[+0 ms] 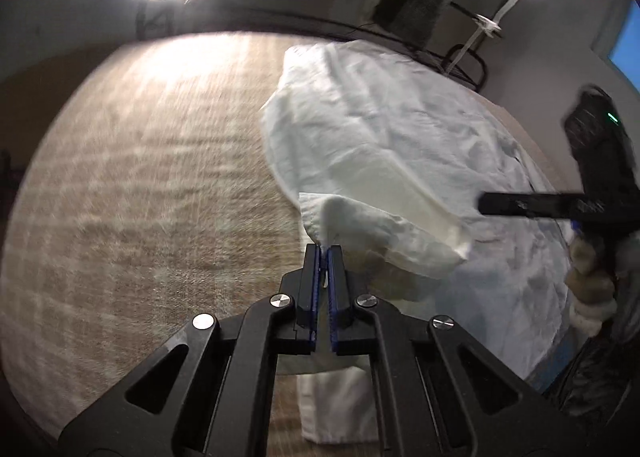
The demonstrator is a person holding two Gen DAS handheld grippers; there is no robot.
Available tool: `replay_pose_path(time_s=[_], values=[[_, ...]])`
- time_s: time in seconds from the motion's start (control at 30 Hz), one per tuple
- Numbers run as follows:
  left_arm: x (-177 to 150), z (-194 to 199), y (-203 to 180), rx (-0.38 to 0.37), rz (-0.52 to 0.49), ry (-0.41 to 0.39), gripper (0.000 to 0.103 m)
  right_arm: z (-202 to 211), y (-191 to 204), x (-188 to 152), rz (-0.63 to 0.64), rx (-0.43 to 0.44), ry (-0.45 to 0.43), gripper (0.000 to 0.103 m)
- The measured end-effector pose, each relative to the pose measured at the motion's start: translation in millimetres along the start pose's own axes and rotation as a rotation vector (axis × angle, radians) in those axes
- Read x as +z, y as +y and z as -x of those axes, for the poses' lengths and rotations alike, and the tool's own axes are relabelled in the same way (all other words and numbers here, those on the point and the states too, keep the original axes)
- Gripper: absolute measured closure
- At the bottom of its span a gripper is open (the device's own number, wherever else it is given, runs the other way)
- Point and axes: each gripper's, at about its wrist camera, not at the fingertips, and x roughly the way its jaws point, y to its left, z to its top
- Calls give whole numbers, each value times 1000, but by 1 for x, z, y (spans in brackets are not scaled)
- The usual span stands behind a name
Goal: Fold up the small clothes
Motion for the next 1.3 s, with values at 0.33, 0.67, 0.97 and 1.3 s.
replay_pose_path(time_s=[0.33,0.67,0.97,1.3], values=[[-44,42,-92,-196,-195,47,95,17,12,-1,44,-20,-20,64],[-71,17,-48,-164,73,116,88,21,32,-4,138,-64,2,65],[-99,-7,-41,-153,248,123,68,-35,106,27,343,-55,111,63],[-108,-5,-25,-205,313,82,101,-130,138,31,470,-231,277,68]])
